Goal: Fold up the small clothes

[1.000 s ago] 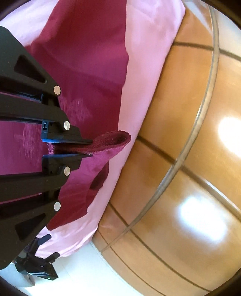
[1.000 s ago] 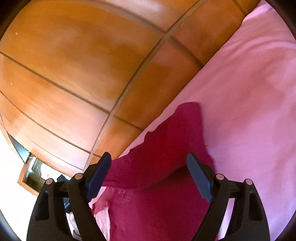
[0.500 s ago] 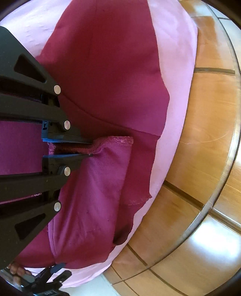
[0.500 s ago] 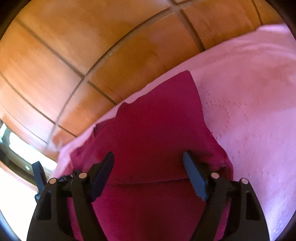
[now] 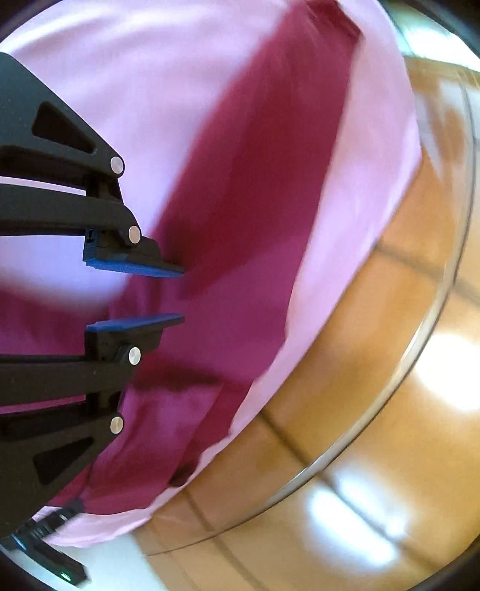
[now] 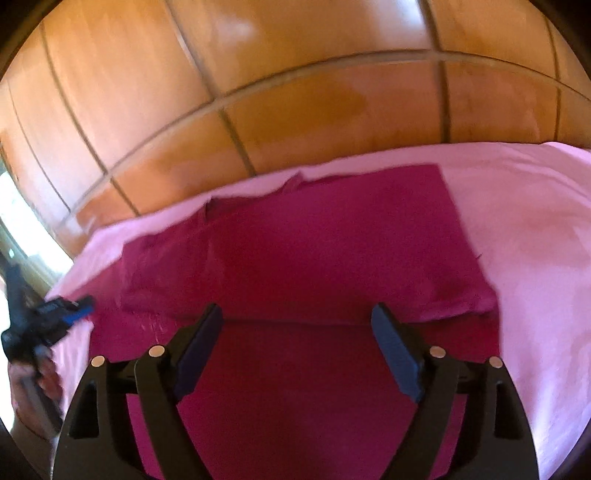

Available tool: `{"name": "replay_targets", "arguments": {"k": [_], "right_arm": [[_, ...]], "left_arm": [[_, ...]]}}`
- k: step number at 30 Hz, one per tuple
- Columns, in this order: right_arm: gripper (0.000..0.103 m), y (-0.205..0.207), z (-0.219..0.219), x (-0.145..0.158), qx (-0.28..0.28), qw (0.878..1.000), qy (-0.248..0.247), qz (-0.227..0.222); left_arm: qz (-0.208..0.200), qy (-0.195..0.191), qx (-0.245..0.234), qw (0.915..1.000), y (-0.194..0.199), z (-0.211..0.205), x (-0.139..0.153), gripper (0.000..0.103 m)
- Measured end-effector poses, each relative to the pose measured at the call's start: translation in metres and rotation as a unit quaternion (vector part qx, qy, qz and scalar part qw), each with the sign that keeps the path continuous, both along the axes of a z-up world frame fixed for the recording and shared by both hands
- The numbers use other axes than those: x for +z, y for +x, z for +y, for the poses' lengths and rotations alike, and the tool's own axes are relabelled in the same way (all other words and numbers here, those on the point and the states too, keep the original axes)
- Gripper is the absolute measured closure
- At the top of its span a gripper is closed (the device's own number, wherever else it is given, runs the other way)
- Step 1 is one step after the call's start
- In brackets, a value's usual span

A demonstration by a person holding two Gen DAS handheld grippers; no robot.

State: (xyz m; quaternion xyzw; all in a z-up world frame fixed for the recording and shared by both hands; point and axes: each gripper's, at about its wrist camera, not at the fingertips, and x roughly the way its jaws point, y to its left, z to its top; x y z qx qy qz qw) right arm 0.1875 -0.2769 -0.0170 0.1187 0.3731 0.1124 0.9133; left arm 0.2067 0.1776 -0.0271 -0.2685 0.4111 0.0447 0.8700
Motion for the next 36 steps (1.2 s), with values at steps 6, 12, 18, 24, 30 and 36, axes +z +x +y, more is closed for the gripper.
{"name": "replay_targets", "arguments": {"k": [6,12,18,24,30,36], "right_arm": [[0.012,-0.003,0.016,-0.016,0.002,0.999,-0.040,0.003],[0.010,-0.003,0.020,-0.018,0.006,0.999,-0.051,0.004],[0.008,-0.001,0.025,-0.018,0.004,0.998,-0.058,0.004],[0.005,0.001,0.032,-0.020,0.005,0.997,-0.078,0.006],[0.004,0.002,0.033,-0.021,0.006,0.997,-0.083,0.008],[0.004,0.001,0.034,-0.021,0.004,0.997,-0.083,0.008]], "left_arm": [[0.011,-0.069,0.118,0.9905,-0.037,0.104,-0.007,0.072],[-0.027,-0.151,0.230,0.9608,-0.068,0.182,-0.014,0.053],[-0.030,-0.164,0.295,0.9409,-0.061,0.237,-0.015,0.053],[-0.005,-0.124,0.301,0.9454,-0.034,0.260,-0.013,0.079],[-0.022,-0.088,0.249,0.9643,-0.030,0.243,0.006,0.092],[-0.075,-0.002,0.097,0.9925,-0.011,0.138,0.051,0.095]]}}
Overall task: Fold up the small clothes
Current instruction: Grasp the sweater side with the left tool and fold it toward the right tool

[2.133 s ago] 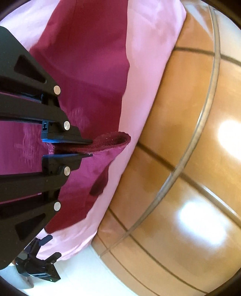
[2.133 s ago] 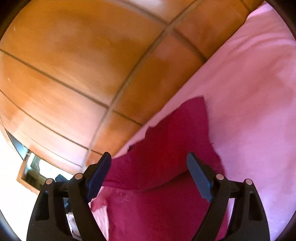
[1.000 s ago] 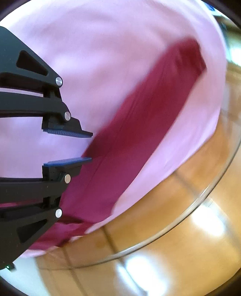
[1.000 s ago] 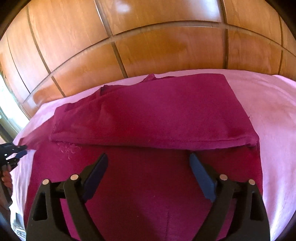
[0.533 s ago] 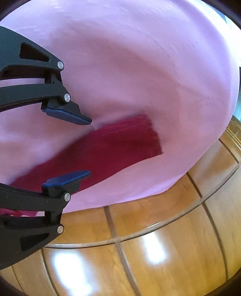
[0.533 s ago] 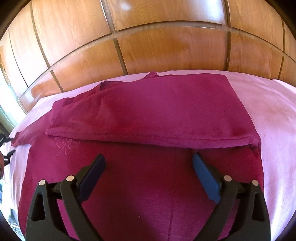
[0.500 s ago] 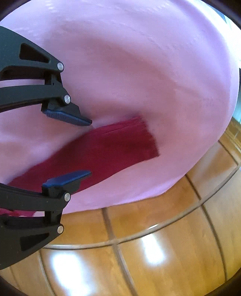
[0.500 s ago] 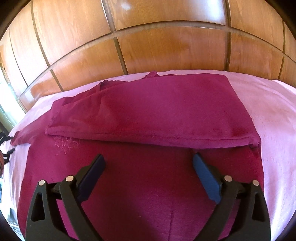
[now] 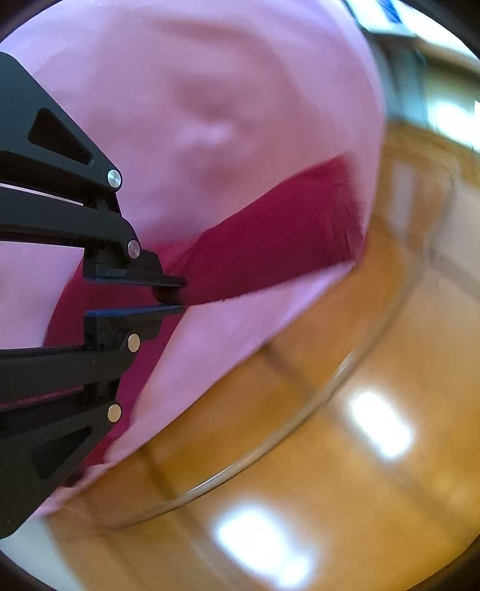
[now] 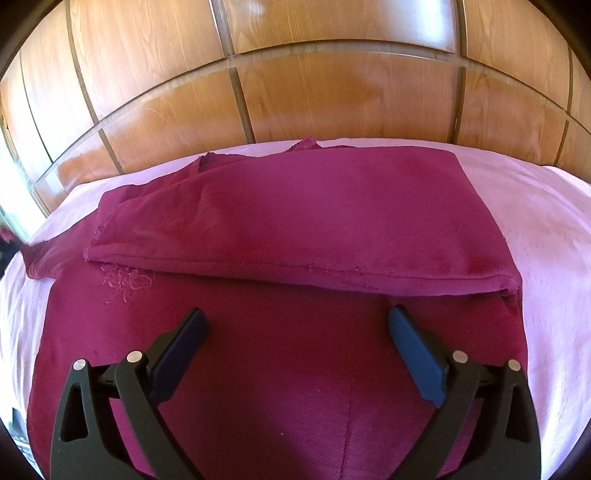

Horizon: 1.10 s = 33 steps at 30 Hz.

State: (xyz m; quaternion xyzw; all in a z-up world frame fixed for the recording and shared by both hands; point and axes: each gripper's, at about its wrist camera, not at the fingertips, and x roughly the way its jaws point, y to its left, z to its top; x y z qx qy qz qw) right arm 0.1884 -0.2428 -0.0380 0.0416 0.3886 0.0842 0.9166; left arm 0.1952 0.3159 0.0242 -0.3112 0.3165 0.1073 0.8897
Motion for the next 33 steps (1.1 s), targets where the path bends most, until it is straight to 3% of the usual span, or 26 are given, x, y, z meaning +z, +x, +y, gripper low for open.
{"name": "replay_targets", "arguments": {"k": [4,6,12,13,16,22,25,26,27,29,32,33], "right_arm": [[0.004,-0.001,0.000,0.000,0.000,1.000,0.003,-0.001],[0.004,-0.001,-0.001,0.000,0.000,1.000,0.005,-0.001],[0.004,-0.001,-0.005,0.000,0.003,1.000,0.018,-0.003],[0.004,-0.001,-0.006,0.000,0.003,1.000,0.021,-0.004],[0.004,-0.003,-0.008,0.001,0.004,1.000,0.030,-0.005],[0.005,-0.003,-0.008,0.003,0.003,0.999,0.033,-0.002],[0.029,0.000,-0.005,0.014,0.010,0.998,0.066,0.006],[0.040,0.003,-0.001,0.020,0.026,0.995,0.097,0.016],[0.045,0.005,0.004,0.026,0.046,0.991,0.127,0.025],[0.047,0.012,0.022,0.038,0.085,0.978,0.185,0.035],[0.048,0.027,0.069,0.050,0.156,0.949,0.266,0.066],[0.048,0.037,0.092,0.051,0.184,0.934,0.295,0.090]], "left_arm": [[-0.010,0.030,-0.088,0.9956,0.011,-0.070,0.007,0.095],[-0.008,0.044,-0.134,0.9899,0.016,-0.108,0.004,0.101],[0.025,0.042,-0.215,0.9754,0.023,-0.175,-0.022,0.101],[0.026,0.040,-0.220,0.9744,0.022,-0.177,-0.023,0.100],[0.029,0.035,-0.218,0.9749,0.012,-0.179,-0.021,0.082],[0.029,0.054,-0.186,0.9806,-0.038,-0.162,-0.027,0.081],[0.039,0.049,-0.165,0.9842,-0.051,-0.156,-0.037,0.081],[0.040,0.052,-0.160,0.9850,-0.054,-0.155,-0.038,0.081],[0.039,0.052,-0.157,0.9854,-0.059,-0.155,-0.040,0.081],[0.034,0.051,-0.157,0.9857,-0.066,-0.159,-0.042,0.081],[0.027,0.066,-0.165,0.9837,-0.072,-0.167,-0.045,0.081],[0.028,0.070,-0.167,0.9831,-0.073,-0.170,-0.047,0.081]]}}
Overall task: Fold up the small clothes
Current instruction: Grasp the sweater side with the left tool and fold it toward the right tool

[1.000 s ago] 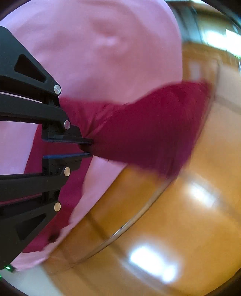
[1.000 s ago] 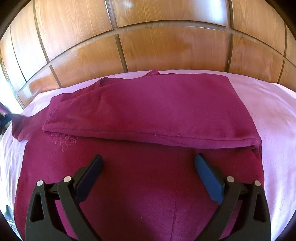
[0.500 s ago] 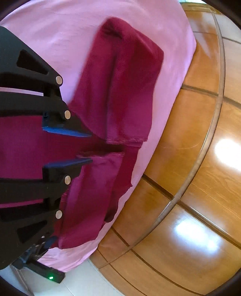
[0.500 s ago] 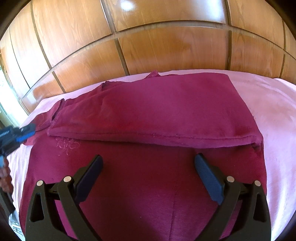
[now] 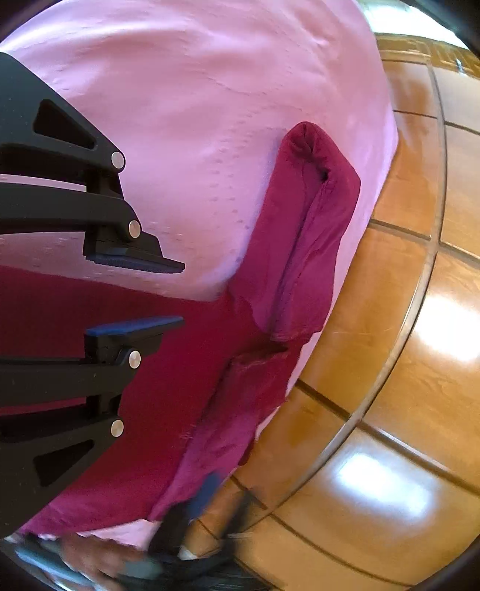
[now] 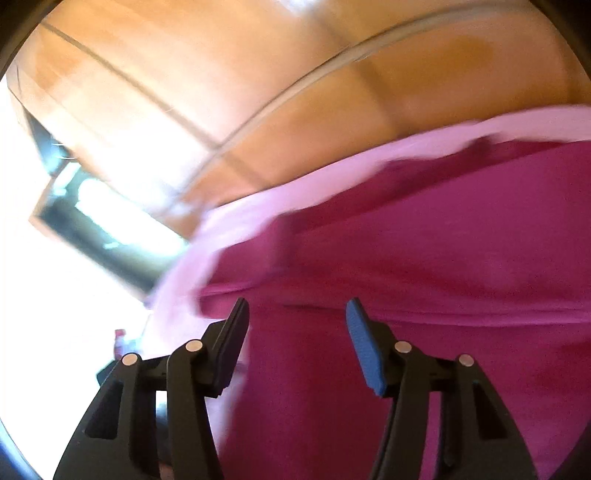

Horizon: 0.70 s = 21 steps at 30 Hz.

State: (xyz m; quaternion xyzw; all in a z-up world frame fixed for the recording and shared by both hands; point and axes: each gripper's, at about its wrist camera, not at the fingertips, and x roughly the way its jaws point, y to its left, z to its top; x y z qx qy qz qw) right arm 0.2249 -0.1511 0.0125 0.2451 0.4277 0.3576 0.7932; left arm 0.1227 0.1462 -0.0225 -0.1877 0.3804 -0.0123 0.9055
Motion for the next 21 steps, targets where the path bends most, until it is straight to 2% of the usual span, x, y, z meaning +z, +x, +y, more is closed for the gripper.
{"name": "replay_targets", "arguments": {"k": [4,9,12,17,19,21], "right_arm": [[0.048,0.033,0.064,-0.016,0.053,0.994,0.057,0.074],[0.048,0.070,0.110,-0.053,0.033,0.985,0.071,0.157],[0.049,0.081,0.122,-0.068,0.006,0.982,0.071,0.177],[0.052,0.086,0.133,-0.072,-0.038,0.983,0.054,0.173],[0.065,0.087,0.143,-0.071,-0.054,0.985,0.030,0.163],[0.096,0.093,0.147,-0.074,-0.063,0.984,0.009,0.164]], "left_arm": [[0.007,-0.001,-0.003,1.0000,-0.005,-0.001,-0.014,0.081],[-0.003,-0.030,-0.002,0.9995,-0.010,0.007,-0.020,0.081],[-0.005,-0.040,-0.001,0.9992,-0.010,0.009,-0.023,0.081],[-0.007,-0.060,-0.001,0.9982,-0.010,0.014,-0.027,0.081],[-0.006,-0.064,0.000,0.9979,-0.011,0.014,-0.028,0.081],[-0.008,-0.066,0.001,0.9978,-0.012,0.014,-0.027,0.081]]}}
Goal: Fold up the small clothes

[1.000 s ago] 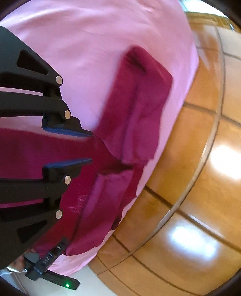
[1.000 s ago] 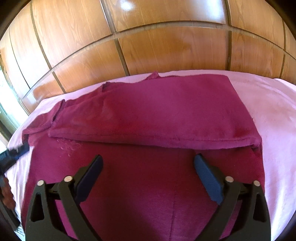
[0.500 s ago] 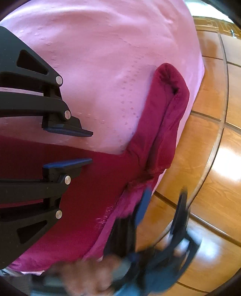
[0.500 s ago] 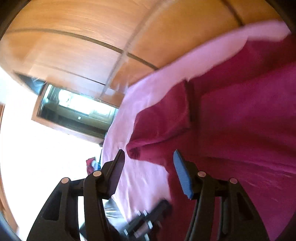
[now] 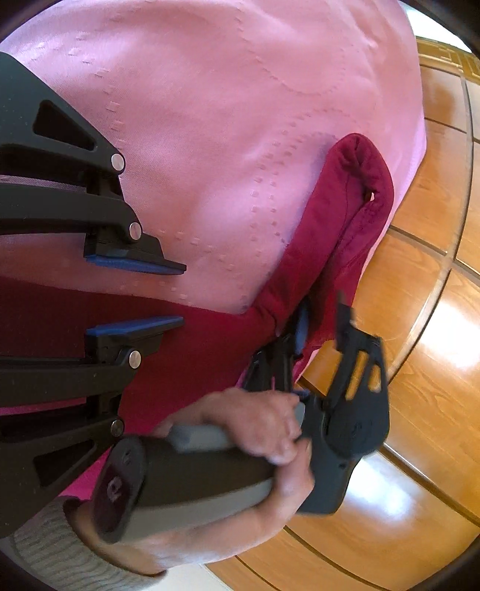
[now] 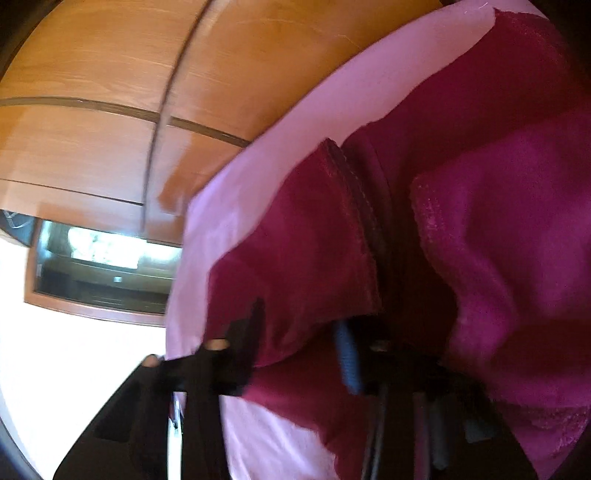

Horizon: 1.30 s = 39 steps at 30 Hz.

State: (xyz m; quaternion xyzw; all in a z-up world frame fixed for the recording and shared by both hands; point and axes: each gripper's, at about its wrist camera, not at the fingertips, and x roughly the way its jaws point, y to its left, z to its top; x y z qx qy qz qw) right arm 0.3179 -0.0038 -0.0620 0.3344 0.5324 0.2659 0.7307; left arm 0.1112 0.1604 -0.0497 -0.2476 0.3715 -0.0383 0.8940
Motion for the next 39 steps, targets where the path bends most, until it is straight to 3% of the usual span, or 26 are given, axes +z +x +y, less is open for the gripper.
{"name": "replay_targets", "arguments": {"k": [3,6,8,10,12,15,22,28,35,39], "right_arm": [[0.095,-0.001,0.002,0.014,0.005,0.999,-0.012,-0.037],[0.096,-0.009,-0.012,0.054,0.026,0.994,0.000,-0.102],[0.096,-0.017,-0.024,0.076,0.031,0.989,-0.013,-0.143],[0.096,-0.024,-0.037,0.095,0.036,0.983,-0.028,-0.179],[0.096,-0.031,-0.048,0.108,0.036,0.977,-0.046,-0.206],[0.096,-0.041,-0.071,0.126,0.032,0.968,-0.058,-0.240],[0.096,-0.053,-0.119,0.150,0.012,0.952,-0.080,-0.295],[0.096,-0.063,-0.177,0.136,-0.029,0.947,-0.103,-0.303],[0.096,-0.069,-0.237,0.064,-0.085,0.962,-0.133,-0.224],[0.096,-0.078,-0.263,0.033,-0.120,0.966,-0.133,-0.187]], "left_arm": [[0.000,-0.001,0.000,1.0000,-0.002,0.000,0.000,0.081],[0.013,-0.007,0.004,0.9999,-0.001,0.003,0.003,0.081],[0.029,0.009,0.015,0.9994,0.005,0.004,0.008,0.081],[0.042,0.018,0.025,0.9986,0.012,0.003,0.014,0.074],[0.048,0.020,0.039,0.9979,0.021,0.003,0.021,0.058],[0.047,0.017,0.063,0.9967,0.043,0.005,0.033,0.049],[0.091,0.099,0.090,0.9869,0.094,-0.008,0.022,0.047],[0.090,0.124,0.092,0.9839,0.091,-0.014,0.022,0.050],[0.080,0.149,0.074,0.9828,0.084,-0.030,0.023,0.079],[0.082,0.160,0.066,0.9814,0.082,-0.037,0.021,0.080]]}}
